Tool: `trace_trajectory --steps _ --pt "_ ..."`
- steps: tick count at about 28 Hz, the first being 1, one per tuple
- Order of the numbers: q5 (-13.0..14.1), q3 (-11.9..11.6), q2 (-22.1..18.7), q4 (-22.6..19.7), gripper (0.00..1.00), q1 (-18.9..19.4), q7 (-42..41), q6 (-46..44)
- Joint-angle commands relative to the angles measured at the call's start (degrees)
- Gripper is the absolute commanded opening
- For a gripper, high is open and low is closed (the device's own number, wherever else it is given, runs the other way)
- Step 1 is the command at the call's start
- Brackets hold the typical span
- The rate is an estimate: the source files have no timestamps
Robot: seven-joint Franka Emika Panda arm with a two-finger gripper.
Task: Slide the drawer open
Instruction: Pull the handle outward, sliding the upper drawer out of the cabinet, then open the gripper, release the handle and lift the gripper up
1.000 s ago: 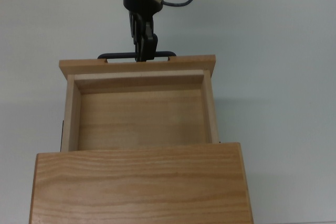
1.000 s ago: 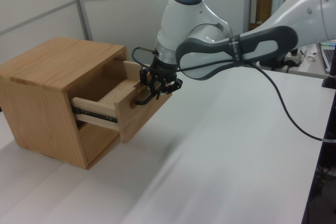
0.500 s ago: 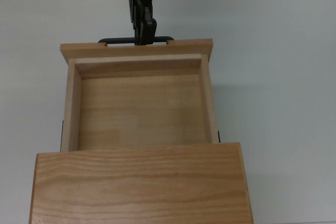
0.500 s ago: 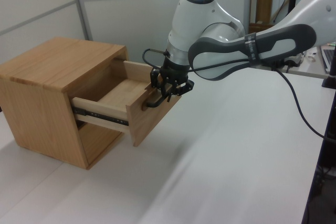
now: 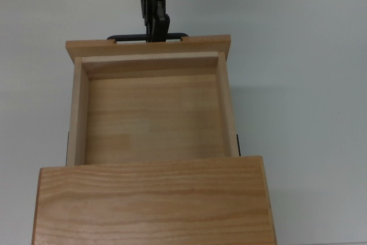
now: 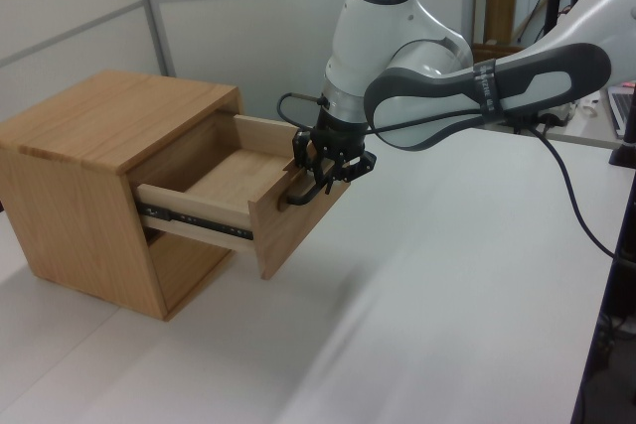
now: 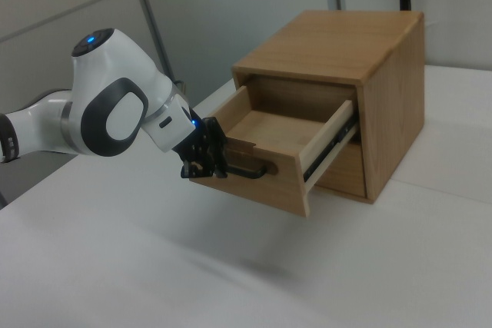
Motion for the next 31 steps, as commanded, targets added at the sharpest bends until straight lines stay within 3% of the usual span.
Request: trace_trajectory --steps 1,2,4,9,21,26,31 --pt "0.17 -0.14 -3.48 -2.4 0.45 0.57 -2.14 -1.47" --pt "0.17 -0.05 -3.39 -2.14 0.82 0.57 -2.84 -1.38" --pt "0.34 -0.14 -3.3 -1.87 1.0 0.57 -3.9 -1.38" --pt "2.01 -0.05 -3.04 -1.17 1.0 0.66 -8.64 -1.38" --pt "2.37 0.13 -3.04 0.06 1.0 0.75 -20.85 -4.8" --pt "6.14 0.13 -3.21 0.76 1.0 0.75 -33.76 -8.85" --pt "6.76 0.13 -3.13 1.99 1.0 0.75 -49.4 -14.38"
